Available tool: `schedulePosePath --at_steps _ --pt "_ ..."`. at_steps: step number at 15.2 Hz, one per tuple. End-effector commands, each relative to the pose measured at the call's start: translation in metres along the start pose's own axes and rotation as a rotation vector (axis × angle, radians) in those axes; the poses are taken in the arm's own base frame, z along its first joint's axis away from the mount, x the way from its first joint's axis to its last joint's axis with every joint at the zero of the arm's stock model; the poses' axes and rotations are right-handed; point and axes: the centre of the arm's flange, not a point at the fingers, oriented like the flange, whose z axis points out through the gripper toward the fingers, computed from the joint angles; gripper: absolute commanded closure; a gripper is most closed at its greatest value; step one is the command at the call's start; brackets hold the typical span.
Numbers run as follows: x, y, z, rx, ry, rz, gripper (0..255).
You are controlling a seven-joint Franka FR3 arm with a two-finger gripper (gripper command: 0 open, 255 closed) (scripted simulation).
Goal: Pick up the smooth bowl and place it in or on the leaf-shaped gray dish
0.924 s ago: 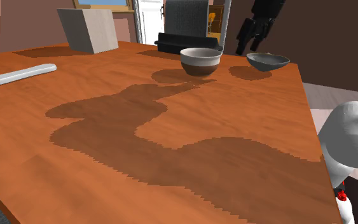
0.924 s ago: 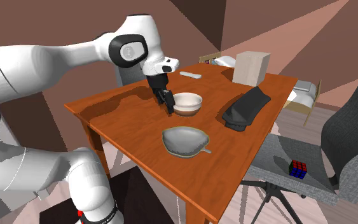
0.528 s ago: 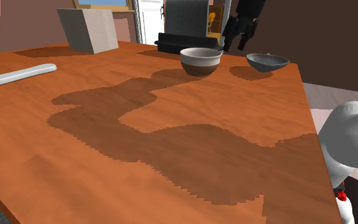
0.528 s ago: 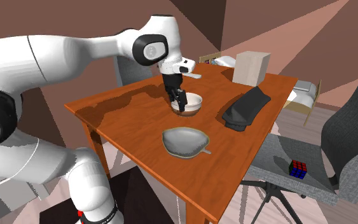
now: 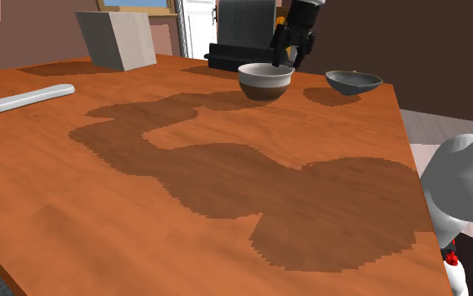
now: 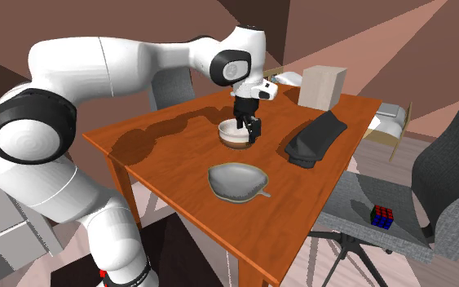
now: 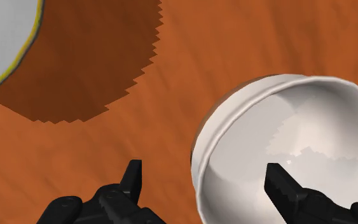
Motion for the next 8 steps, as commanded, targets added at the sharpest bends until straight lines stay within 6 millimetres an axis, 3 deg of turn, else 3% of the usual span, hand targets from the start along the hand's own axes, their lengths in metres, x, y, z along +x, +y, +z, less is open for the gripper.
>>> schedulePosePath --at_steps 1,5,8 --pt "0.002 0.0 0.012 0.002 -0.001 0.002 0" --pt "0.002 0.0 0.031 0.002 -0.001 0.002 0" --pt "0.002 0.0 0.031 0.002 -0.001 0.002 0"
